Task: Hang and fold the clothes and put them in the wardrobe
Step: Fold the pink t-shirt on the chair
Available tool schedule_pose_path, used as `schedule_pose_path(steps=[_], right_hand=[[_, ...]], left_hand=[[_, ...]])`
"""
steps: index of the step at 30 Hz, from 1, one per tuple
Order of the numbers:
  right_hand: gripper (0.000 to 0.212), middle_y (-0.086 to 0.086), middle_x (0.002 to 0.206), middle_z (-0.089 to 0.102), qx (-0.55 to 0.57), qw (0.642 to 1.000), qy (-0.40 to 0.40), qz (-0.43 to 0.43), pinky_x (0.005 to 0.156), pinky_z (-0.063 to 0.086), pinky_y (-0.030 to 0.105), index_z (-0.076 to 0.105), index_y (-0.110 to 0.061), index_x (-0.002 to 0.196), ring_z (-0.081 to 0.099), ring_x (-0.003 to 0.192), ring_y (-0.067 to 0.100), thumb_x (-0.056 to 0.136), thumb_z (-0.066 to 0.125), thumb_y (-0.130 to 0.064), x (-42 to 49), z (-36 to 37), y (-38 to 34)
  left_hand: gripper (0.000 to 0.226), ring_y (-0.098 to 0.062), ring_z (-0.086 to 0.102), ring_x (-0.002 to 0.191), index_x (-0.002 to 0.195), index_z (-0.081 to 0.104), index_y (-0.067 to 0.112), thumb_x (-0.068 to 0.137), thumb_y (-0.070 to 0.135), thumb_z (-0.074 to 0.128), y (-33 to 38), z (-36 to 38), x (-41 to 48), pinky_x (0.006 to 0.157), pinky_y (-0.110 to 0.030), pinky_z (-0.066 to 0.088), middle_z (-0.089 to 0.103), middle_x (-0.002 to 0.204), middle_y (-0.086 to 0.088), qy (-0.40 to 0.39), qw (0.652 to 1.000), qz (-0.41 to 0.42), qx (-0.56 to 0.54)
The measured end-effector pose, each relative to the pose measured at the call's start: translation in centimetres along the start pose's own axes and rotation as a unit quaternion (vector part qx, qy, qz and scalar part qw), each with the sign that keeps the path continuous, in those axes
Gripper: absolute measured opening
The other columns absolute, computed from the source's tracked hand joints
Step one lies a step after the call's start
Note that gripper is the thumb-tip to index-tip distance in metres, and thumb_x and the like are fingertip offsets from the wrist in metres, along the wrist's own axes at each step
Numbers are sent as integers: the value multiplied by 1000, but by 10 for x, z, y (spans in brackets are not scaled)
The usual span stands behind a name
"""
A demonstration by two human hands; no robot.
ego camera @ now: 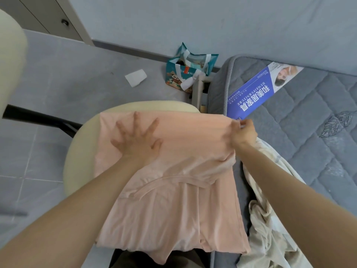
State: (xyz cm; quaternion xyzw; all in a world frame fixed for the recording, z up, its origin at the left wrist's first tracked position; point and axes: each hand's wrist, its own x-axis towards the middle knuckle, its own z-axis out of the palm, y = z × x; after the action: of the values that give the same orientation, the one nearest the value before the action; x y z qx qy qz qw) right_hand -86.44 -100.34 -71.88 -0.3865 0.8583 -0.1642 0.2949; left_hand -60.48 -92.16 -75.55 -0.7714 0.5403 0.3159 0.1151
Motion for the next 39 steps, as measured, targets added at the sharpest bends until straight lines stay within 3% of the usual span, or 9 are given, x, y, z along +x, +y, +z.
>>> schedule_pose_path(steps=[4,7,10,13,16,19,23,32,39], right_hand=[[31,12,120,49,-130,982,19,-136,82,33,34,47,-9,121,44,110,34,90,47,-7,0,3,-6],[43,10,128,50,-233,907,-49,-347,91,32,37,50,-11,129,39,117,31,87,56,-9,-4,8,-23],[58,2,139,45,-353,853,-206,-325,104,32,43,39,-19,141,32,131,24,86,57,-18,-6,20,-39],[51,6,127,52,-440,814,-224,-306,103,35,44,45,-15,132,40,122,27,84,60,-22,-5,29,-46],[35,7,110,57,-469,791,-247,-306,90,45,43,55,-16,116,47,114,31,83,63,-23,-7,24,-56],[30,8,108,58,-457,778,-260,-343,72,39,33,62,-23,110,57,103,33,81,66,-21,-16,15,-76],[33,9,110,58,-416,781,-225,-408,69,35,34,61,-26,110,58,99,34,83,54,-8,-32,12,-111],[22,10,102,61,-327,781,-55,-530,63,29,34,55,-12,106,54,92,32,86,50,-2,-49,-1,-153],[29,6,100,58,-342,775,-124,-516,55,38,36,48,-12,104,54,88,30,80,49,5,-85,-29,-90]], left_hand=[[58,-45,-19,140,142,-11,56,95,58,22,0,-13,0,104,-73,7,-26,155,12,-15,999,-1,-33],[52,-39,-14,143,148,-3,45,101,43,19,-7,-27,2,110,-65,1,-15,159,9,14,999,30,-13],[54,-29,7,145,152,9,27,102,31,29,-15,-45,14,114,-60,5,7,159,0,45,994,65,70],[48,-28,39,126,136,37,19,91,28,53,-18,-62,21,113,-56,14,38,136,-5,63,990,81,99],[33,-22,50,112,119,44,19,88,14,53,-26,-74,20,117,-50,6,51,115,-2,51,973,105,197],[28,-19,54,110,111,49,20,87,7,44,-44,-84,10,118,-40,3,56,109,0,23,958,93,271],[23,-23,58,103,104,53,20,87,5,47,-60,-113,3,106,-34,22,62,103,0,64,960,51,267],[33,-34,52,91,100,57,8,70,-5,59,-81,-170,-10,72,-39,32,63,88,-16,264,949,89,148],[53,-33,54,67,104,65,7,56,-16,67,-92,-107,-81,63,-39,40,63,64,-13,285,942,150,92]])
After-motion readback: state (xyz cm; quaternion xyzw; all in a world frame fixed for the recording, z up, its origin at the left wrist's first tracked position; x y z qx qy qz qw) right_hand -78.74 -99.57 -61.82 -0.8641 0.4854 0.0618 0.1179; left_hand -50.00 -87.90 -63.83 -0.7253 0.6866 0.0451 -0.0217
